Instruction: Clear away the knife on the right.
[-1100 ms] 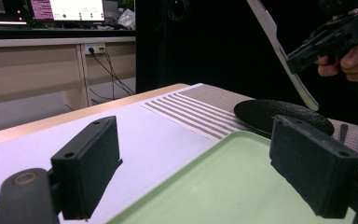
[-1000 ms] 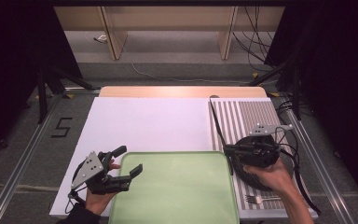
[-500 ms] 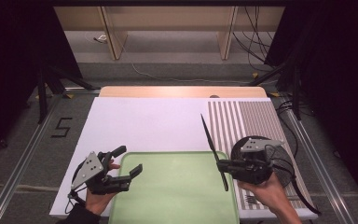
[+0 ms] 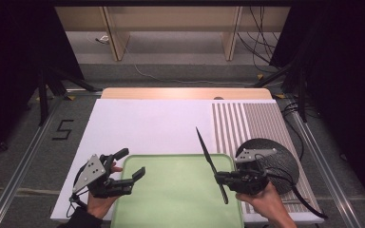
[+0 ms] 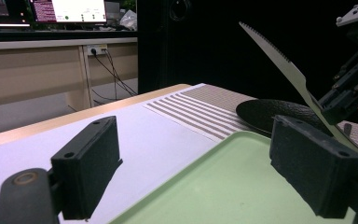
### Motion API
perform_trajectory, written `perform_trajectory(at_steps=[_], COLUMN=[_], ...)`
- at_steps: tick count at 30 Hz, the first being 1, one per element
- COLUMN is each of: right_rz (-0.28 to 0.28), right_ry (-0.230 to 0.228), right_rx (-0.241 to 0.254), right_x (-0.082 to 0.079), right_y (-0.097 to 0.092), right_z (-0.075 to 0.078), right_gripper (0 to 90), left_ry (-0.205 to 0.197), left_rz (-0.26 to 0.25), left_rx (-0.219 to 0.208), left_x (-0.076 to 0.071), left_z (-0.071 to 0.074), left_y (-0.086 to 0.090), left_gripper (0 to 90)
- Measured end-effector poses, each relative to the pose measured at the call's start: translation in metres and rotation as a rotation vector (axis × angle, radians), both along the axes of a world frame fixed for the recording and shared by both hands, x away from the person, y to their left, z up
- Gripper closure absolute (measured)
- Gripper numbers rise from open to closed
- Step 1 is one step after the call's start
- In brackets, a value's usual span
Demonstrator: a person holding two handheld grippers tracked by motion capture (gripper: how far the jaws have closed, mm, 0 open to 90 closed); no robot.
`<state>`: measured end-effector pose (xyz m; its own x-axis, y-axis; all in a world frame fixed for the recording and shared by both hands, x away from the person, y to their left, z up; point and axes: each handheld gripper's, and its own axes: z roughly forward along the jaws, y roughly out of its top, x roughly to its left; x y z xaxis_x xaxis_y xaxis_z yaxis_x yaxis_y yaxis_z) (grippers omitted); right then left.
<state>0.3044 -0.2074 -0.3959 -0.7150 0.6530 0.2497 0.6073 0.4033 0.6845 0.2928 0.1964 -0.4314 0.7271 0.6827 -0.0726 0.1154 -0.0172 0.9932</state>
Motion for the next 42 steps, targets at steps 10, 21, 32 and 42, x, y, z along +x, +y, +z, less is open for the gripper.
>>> perform_trajectory(at_steps=[10,21,32,42], right_rz=[0.022,0.032,0.053,0.079], right_ry=[0.049,0.102,0.161,0.189], right_rx=[-0.055,-0.139,-0.222,-0.305], right_x=[-0.009,-0.015,-0.021,-0.021], right_y=[0.009,0.016,0.024,0.028], right_z=[-0.01,-0.022,-0.033,-0.041], right_gripper=[80.3,80.3,80.3,80.3], left_ry=[-0.001,-0.001,0.001,0.004], left_rz=[0.0,0.0,-0.001,-0.003], left_rx=[0.001,0.002,0.006,0.007], left_x=[0.0,0.0,0.0,0.0], left_z=[0.0,0.0,0.0,0.0], left_y=[0.0,0.0,-0.001,-0.001], left_gripper=[15.9,16.0,16.0,16.1])
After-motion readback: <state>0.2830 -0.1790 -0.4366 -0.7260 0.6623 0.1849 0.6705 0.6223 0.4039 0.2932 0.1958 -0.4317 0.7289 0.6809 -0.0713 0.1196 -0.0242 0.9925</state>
